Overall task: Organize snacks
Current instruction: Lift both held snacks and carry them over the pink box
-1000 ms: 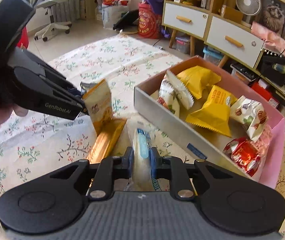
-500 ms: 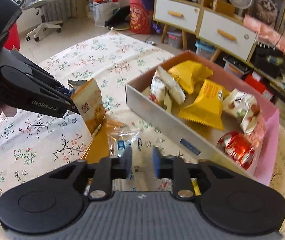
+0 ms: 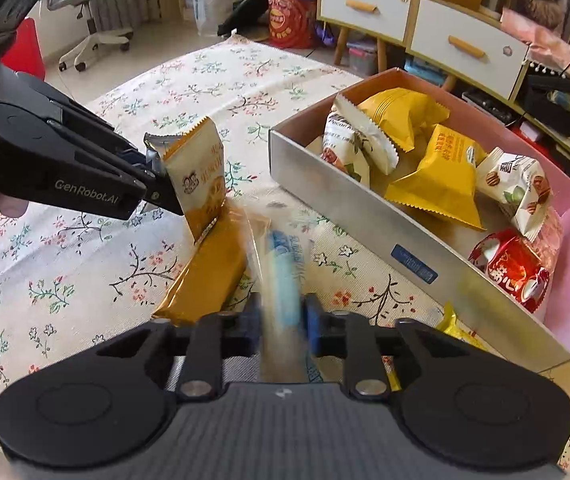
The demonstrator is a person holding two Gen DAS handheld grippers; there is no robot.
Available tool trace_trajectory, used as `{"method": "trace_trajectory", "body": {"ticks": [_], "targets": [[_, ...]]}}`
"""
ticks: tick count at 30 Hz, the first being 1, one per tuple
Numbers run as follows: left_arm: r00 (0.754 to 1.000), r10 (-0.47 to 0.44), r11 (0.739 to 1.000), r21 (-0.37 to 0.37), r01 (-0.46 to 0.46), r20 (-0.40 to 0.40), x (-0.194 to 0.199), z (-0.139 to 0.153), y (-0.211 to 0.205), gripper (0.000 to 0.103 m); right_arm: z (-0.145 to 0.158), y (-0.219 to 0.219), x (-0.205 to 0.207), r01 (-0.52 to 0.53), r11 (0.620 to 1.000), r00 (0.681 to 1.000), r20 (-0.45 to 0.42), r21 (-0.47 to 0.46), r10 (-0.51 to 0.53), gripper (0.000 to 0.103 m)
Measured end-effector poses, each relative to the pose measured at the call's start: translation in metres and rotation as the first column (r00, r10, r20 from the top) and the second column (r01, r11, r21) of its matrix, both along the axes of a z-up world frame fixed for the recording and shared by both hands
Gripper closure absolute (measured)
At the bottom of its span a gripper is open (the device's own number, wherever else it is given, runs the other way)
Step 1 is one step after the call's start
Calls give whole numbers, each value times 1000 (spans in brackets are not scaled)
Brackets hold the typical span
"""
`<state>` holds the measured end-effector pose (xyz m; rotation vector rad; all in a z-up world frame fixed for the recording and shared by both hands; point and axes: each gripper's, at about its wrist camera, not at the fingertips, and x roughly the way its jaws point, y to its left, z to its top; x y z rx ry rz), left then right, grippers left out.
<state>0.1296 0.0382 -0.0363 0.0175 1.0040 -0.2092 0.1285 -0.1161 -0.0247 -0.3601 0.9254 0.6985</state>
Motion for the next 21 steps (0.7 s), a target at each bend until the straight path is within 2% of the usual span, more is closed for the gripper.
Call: {"method": "trace_trajectory", "body": {"ticks": [5, 13, 17, 21], "targets": [[1000, -10, 1000, 6, 10, 17, -2, 5, -2, 90, 5, 2, -5, -24, 1000, 999, 29, -9, 24, 86], [997, 3, 1000, -10, -2, 73, -6, 26, -1, 90, 34, -3, -8, -7, 997, 997, 71, 71, 2, 86], [994, -10, 999, -35, 14, 113, -2, 42, -9, 90, 54, -11, -1, 37, 994, 990, 129, 102, -50, 86], [990, -50, 998, -37, 55, 130, 10, 50, -27, 90, 68, -28, 17, 137, 981, 973, 169, 141, -160, 86]]}}
